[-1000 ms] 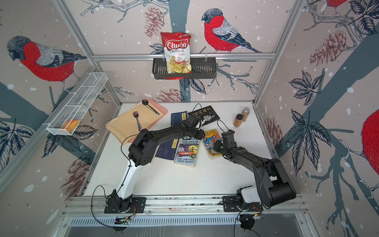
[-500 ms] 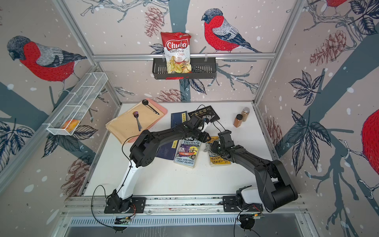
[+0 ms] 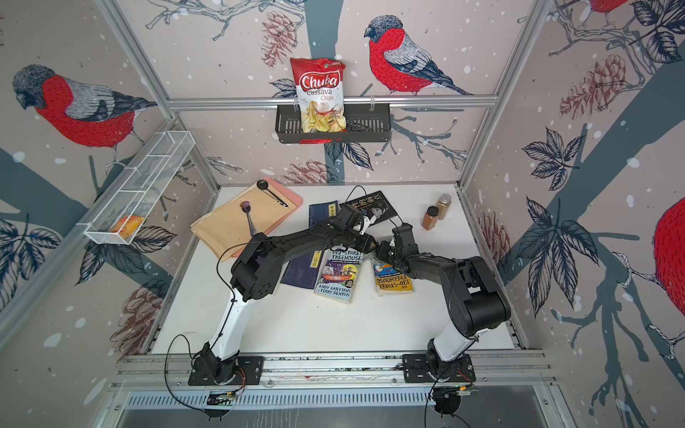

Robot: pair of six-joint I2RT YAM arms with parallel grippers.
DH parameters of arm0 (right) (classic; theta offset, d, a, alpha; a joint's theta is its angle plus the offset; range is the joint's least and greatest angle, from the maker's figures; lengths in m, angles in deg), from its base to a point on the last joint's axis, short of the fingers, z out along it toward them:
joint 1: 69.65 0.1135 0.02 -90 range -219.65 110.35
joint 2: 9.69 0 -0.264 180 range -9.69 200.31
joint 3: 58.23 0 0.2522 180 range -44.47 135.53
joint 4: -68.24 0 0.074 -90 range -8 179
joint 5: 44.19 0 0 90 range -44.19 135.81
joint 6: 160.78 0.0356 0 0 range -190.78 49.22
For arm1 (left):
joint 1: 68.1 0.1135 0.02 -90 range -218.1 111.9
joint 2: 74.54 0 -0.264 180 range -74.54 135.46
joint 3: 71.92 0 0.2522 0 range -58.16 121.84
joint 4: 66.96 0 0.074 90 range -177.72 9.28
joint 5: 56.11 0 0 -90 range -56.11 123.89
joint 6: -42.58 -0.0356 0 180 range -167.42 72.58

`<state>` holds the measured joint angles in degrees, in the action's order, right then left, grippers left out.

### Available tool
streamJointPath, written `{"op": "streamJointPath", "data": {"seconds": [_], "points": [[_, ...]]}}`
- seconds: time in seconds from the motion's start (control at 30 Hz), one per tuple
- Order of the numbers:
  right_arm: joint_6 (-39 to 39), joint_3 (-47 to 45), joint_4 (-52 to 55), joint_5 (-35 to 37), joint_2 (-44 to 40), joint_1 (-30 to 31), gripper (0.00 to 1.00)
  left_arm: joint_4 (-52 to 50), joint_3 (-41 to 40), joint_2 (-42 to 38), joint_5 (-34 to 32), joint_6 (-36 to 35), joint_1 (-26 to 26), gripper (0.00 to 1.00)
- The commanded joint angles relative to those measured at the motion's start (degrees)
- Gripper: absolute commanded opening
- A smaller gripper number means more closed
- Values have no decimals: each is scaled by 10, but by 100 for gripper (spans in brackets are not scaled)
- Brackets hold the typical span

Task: Wipe the cover of the book
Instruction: Wipe the dirt from the cover of the book, then move the book to the center of the board.

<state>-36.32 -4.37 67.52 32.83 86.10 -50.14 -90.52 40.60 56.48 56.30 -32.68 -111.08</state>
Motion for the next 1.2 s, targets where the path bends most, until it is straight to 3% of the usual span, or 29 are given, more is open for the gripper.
{"op": "streamJointPath", "data": {"seconds": [0.0, 0.3, 0.47, 0.67, 0.97, 1.17], "points": [[3, 1, 56, 3, 24, 0, 21, 13, -11, -8, 25, 5, 1, 48], [-11, -9, 98, 19, -51, 0, 21, 43, -52, -58, 1, 35, 38, 50], [-27, -15, 142, 39, -127, 0, 21, -1, -23, -56, -60, 28, 74, 52], [-48, 12, 172, 50, -165, 2, 21, -26, -1, -55, -91, 30, 153, 55], [-56, 140, 166, 25, -76, 30, 21, -78, 171, 48, -118, -11, 243, 64], [-59, 247, 174, -2, 26, 48, 21, -108, 337, 176, -73, -26, 266, 65]]}}
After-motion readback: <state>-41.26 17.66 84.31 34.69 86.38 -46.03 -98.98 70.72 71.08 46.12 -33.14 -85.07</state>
